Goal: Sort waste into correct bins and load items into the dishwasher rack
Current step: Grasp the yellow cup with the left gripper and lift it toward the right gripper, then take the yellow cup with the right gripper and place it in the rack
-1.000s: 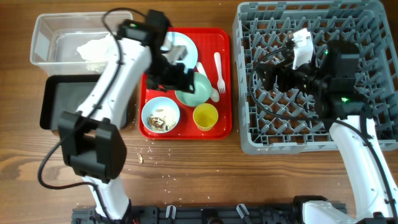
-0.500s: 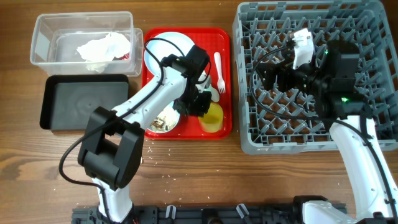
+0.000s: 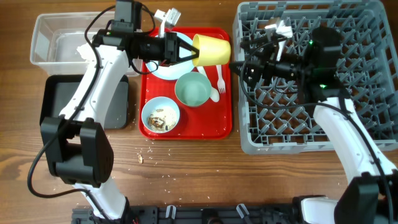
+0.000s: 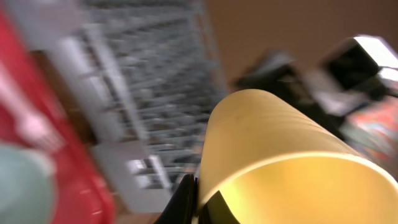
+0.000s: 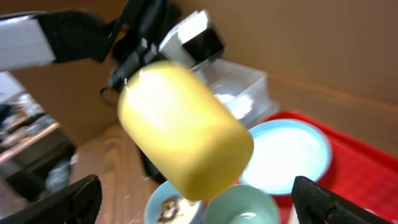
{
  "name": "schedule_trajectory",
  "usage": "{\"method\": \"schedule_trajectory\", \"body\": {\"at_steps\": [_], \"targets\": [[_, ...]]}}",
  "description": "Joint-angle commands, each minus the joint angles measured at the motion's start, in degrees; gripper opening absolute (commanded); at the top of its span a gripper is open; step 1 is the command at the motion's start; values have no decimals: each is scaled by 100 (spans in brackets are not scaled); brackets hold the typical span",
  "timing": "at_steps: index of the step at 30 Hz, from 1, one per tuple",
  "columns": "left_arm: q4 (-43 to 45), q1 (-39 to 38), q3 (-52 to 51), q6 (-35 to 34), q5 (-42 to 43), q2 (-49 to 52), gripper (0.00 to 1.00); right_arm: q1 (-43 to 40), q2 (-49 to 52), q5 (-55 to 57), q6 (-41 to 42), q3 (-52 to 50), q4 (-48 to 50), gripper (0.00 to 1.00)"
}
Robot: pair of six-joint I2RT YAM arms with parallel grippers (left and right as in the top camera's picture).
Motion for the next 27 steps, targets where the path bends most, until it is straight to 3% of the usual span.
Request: {"method": "schedule_trajectory", "body": {"at_steps": [1, 6, 15, 16, 17, 18, 24, 27], "targets": [[118, -7, 70, 90, 1491, -138, 4, 7, 293, -916, 461, 85, 719, 99], [55, -72, 70, 92, 1727, -138, 4, 378, 363, -848, 901, 87, 1711, 99], [57, -205, 70, 96, 1674, -138, 6, 439, 363, -748, 1335, 85, 2374, 70], [57, -205, 70, 96, 1652, -138, 16, 439, 363, -728, 1351, 87, 2385, 60], [55, -205, 70, 94, 1565, -138, 38, 428, 363, -706, 1366, 85, 2382, 51], [59, -203, 70, 96, 1547, -138, 47, 402, 363, -592, 1541, 87, 2376, 49], [63, 282, 70, 94, 935, -138, 66, -61, 352, -173, 1961, 85, 1989, 45], [59, 671, 70, 94, -896, -138, 65, -149, 280, 1287, 1635, 87, 339, 46]]}}
